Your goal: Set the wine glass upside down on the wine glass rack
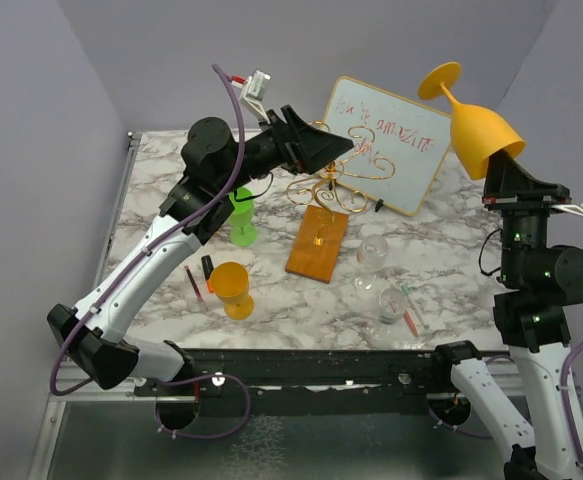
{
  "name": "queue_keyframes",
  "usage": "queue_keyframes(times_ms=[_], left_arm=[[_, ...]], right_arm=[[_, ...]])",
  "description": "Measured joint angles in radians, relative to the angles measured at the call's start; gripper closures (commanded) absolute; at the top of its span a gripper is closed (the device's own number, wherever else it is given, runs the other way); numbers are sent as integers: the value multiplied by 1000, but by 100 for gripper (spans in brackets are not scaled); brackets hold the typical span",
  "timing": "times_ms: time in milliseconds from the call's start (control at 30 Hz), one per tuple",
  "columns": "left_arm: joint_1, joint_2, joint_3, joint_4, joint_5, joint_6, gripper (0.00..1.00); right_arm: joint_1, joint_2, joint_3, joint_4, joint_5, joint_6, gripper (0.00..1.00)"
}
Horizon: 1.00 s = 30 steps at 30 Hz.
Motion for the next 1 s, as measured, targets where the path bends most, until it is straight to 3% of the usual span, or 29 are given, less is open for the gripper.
queue_keyframes(times_ms=[333,533,667,1000], left_arm=[[-250,106,24,255,-240,-91,1],[-311,211,106,322,-330,-127,2],[-327,258,145,378,-379,-155,10],[-375,270,146,523,-541,-219,42]], right_arm=[[0,16,-41,187,-152,83,99],[0,9,-60,230,-210,122,99],[0,5,-75,247,-249,134,99],[0,10,-98,303,-326,138,99]])
